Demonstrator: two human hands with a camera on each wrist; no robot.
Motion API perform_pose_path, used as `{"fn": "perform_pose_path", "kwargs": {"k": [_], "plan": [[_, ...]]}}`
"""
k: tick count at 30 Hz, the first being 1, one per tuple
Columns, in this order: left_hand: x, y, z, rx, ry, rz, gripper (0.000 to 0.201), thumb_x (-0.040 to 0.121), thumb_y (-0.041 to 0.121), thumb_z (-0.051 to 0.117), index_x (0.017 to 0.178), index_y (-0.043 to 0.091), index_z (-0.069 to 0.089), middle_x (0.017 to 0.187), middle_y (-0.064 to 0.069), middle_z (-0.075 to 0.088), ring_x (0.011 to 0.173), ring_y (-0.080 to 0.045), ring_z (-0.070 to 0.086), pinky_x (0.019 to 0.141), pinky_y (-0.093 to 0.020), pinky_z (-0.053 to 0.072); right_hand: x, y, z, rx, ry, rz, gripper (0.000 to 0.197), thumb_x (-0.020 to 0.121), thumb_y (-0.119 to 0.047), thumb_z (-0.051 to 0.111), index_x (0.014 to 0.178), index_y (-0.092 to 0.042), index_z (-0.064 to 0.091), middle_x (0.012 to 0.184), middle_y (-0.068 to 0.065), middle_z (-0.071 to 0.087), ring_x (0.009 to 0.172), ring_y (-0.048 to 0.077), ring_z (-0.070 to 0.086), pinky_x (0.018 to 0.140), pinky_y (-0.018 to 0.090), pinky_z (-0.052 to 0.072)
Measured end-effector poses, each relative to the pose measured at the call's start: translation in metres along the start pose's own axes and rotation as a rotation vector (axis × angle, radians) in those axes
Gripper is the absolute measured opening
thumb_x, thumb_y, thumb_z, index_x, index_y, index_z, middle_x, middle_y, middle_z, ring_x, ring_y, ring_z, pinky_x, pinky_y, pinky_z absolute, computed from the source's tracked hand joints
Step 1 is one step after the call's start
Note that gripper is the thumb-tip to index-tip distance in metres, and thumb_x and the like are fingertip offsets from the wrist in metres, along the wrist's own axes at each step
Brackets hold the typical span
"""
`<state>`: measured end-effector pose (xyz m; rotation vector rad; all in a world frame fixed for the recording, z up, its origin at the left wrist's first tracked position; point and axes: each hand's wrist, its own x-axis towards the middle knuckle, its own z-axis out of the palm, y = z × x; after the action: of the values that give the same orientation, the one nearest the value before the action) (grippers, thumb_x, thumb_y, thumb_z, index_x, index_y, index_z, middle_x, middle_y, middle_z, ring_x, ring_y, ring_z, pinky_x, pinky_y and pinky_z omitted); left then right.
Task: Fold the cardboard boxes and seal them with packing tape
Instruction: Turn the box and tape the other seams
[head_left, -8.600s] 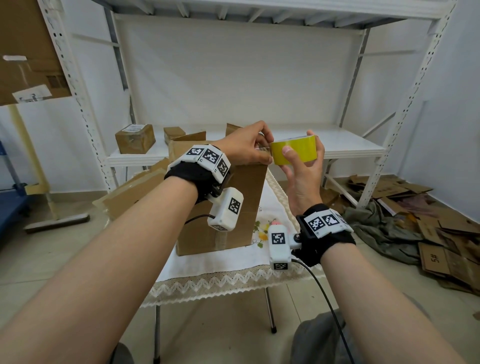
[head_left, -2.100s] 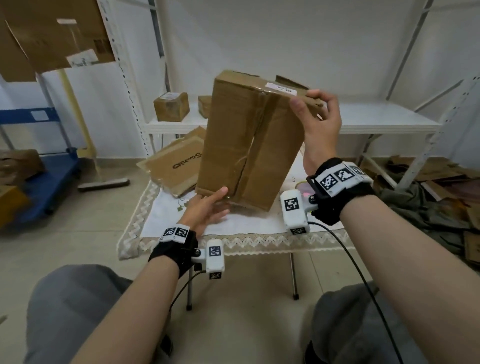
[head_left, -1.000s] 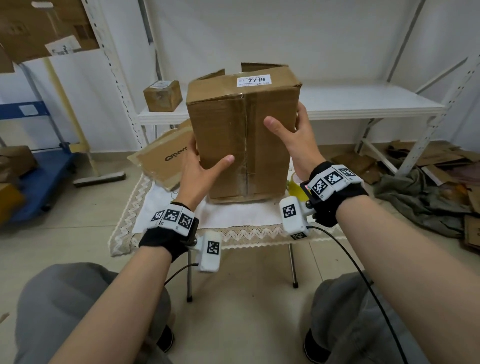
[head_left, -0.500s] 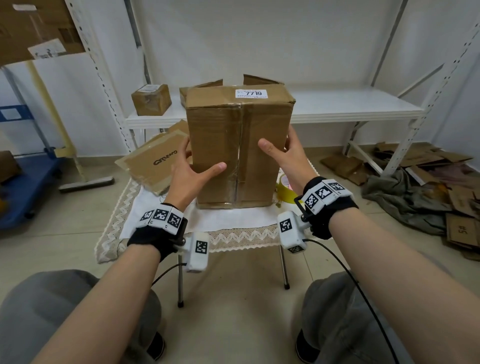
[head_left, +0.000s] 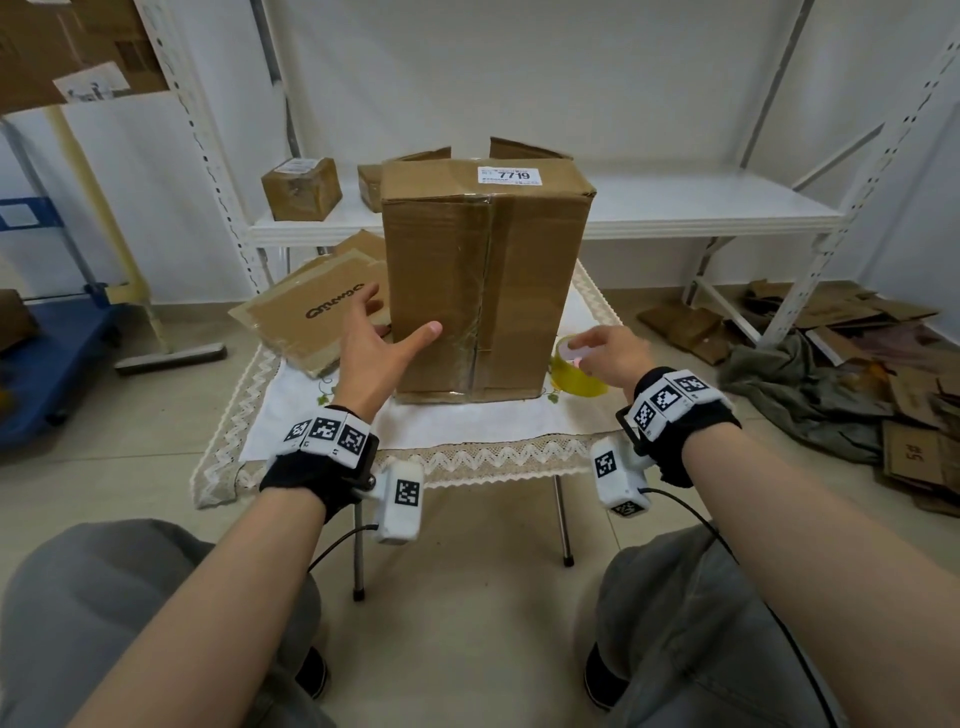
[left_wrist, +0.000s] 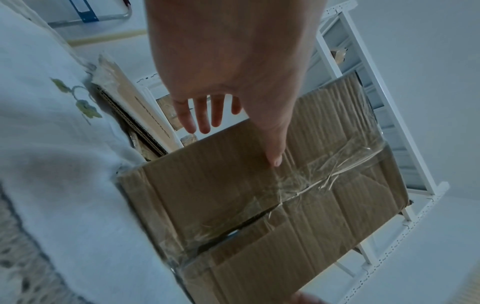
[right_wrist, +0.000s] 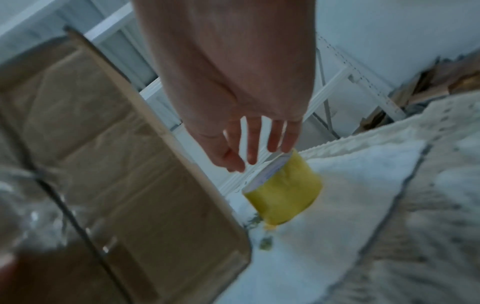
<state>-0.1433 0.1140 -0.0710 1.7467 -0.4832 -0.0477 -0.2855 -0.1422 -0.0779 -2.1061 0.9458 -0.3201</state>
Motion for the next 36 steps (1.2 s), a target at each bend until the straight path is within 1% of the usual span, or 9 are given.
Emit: {"fn": "perform_pose_path", "kwargs": {"k": [3,8,11,16,18,21,27,33,36], "plan": [[-0.002,0.002,0.0,0.008,0.011,0.013,0.1,0.066,0.052,0.088,0.147,0.028,0.035,0.145,0.003,0.044,0.121,-0.017,0.055,0.1,-0.044,0.053,0.001,0.008,0.007,-0.249,0.024,0.067,0.034,0.093,-0.005,0.052,0.109,-0.028,0.071,0.134,0.009,0.058,0.143,0.033,0.024,0.113,0.035,0.031],[-0.008,0.005,-0.001,0.038,0.042,0.048,0.1,0.069,0.048,0.088,0.149,0.024,0.032,0.145,0.001,0.039,0.117,-0.016,0.053,0.098,-0.036,0.051,-0.001,0.01,0.015,-0.37,0.094,0.084,0.026,0.09,-0.011,0.058,0.111,-0.017,0.072,0.122,0.009,0.065,0.129,0.033,0.043,0.096,0.036,0.042],[-0.014,0.007,-0.005,0.04,0.073,0.084,0.097,0.067,0.053,0.087,0.144,0.027,0.033,0.138,-0.001,0.037,0.116,-0.018,0.053,0.097,-0.034,0.05,-0.002,0.011,0.015,-0.239,0.154,0.056,0.026,0.089,-0.004,0.058,0.111,-0.011,0.071,0.121,0.013,0.067,0.116,0.034,0.058,0.089,0.037,0.051],[-0.023,0.01,-0.011,0.009,0.165,0.146,0.078,0.068,0.058,0.083,0.125,0.03,0.038,0.129,-0.001,0.037,0.117,-0.017,0.048,0.097,-0.031,0.049,-0.032,0.002,0.017,0.08,0.396,-0.095,0.016,0.09,-0.007,0.055,0.102,-0.014,0.063,0.114,0.011,0.063,0.104,0.03,0.06,0.079,0.035,0.047],[-0.028,0.012,-0.01,0.0,0.203,0.184,0.07,0.072,0.054,0.082,0.12,0.025,0.04,0.124,-0.001,0.039,0.113,-0.015,0.048,0.094,-0.027,0.048,-0.052,0.001,0.024,0.252,0.409,-0.124,0.008,0.086,-0.017,0.054,0.094,-0.018,0.057,0.105,0.006,0.062,0.098,0.027,0.06,0.083,0.043,0.052],[-0.043,0.011,-0.008,-0.023,0.205,0.2,0.058,0.076,0.047,0.08,0.112,0.019,0.044,0.113,-0.001,0.043,0.094,-0.009,0.046,0.084,-0.021,0.046,-0.088,0.009,0.032,0.419,0.432,-0.09,0.004,0.087,-0.018,0.054,0.084,-0.021,0.053,0.082,-0.005,0.054,0.079,0.017,0.052,0.071,0.034,0.044],[-0.078,0.001,0.007,-0.03,-0.043,0.131,0.026,0.087,0.039,0.073,0.094,0.016,0.063,0.089,0.006,0.062,0.076,-0.003,0.053,0.073,-0.013,0.043,-0.127,0.02,0.054,0.618,0.405,-0.148,0.01,0.082,-0.025,0.056,0.072,-0.024,0.052,0.072,-0.012,0.048,0.07,0.01,0.043,0.07,0.03,0.038],[-0.104,-0.025,0.031,0.009,-0.271,0.042,0.055,0.083,0.052,0.072,0.129,0.021,0.064,0.122,0.008,0.067,0.107,-0.002,0.064,0.089,-0.022,0.053,-0.143,0.03,0.086,0.739,0.146,-0.294,0.013,0.083,-0.014,0.06,0.074,-0.02,0.053,0.073,0.001,0.05,0.065,0.021,0.046,0.053,0.031,0.042],[-0.111,-0.031,0.036,-0.008,-0.332,0.024,0.069,0.075,0.059,0.072,0.131,0.021,0.063,0.122,0.009,0.067,0.109,-0.003,0.065,0.092,-0.022,0.053,-0.15,0.041,0.095,0.803,0.067,-0.362,0.012,0.086,-0.008,0.063,0.079,-0.014,0.055,0.072,0.001,0.056,0.062,0.019,0.053,0.054,0.035,0.045]]}}
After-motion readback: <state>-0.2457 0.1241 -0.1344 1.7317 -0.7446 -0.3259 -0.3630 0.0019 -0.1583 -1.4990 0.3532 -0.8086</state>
